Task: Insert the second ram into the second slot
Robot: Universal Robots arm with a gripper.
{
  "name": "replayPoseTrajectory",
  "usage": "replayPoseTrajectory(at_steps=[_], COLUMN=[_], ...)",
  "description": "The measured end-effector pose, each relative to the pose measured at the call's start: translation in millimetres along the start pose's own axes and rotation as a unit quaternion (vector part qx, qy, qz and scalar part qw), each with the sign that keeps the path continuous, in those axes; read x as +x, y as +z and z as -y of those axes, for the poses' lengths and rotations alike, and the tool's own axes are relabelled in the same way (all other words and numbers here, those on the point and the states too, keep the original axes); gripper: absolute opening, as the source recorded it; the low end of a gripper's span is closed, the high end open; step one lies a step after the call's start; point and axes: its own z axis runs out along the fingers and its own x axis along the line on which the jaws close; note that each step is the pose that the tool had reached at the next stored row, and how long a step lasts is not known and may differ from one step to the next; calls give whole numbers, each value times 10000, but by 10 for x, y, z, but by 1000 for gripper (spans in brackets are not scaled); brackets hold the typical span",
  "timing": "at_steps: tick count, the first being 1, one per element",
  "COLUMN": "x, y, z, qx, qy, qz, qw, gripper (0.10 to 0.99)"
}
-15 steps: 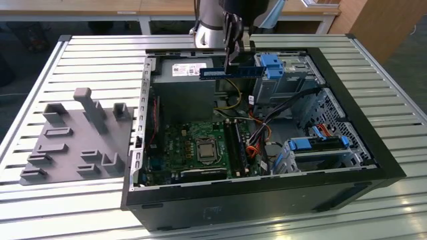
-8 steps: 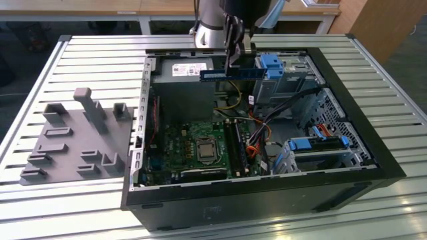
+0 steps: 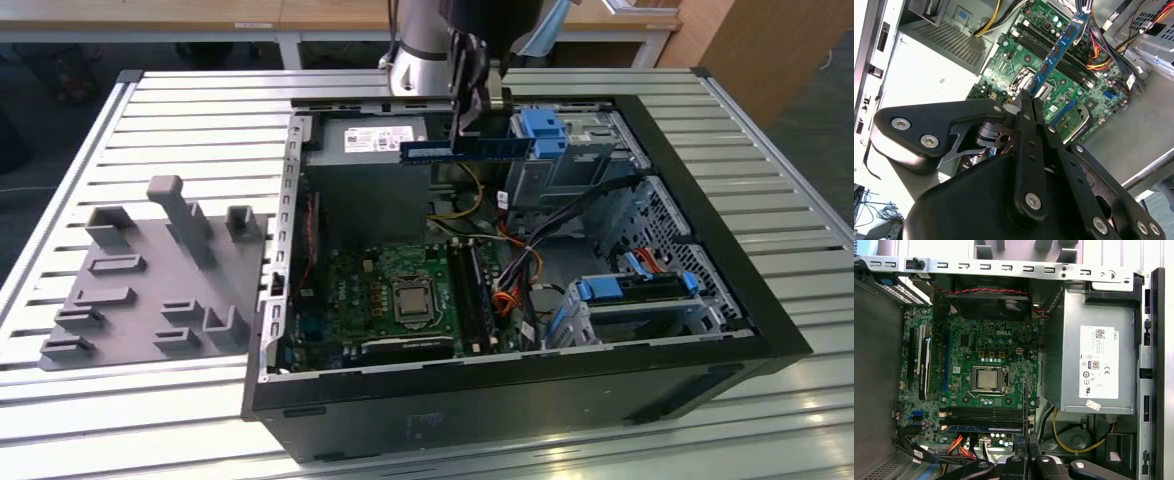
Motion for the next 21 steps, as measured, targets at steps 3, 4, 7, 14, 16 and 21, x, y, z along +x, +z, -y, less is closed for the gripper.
replayPoseTrajectory(at_steps=[3,4,7,14,16,21], x=[11,15,26,44,49,60], y=[0,0,0,0,0,0], z=[0,0,-1,-1,-1,-2], qx=[0,0,0,0,0,0], qy=[0,0,0,0,0,0], qz=[0,1,1,1,0,0], qw=[10000,10000,10000,10000,10000,10000], gripper=[133,133,133,133,133,133])
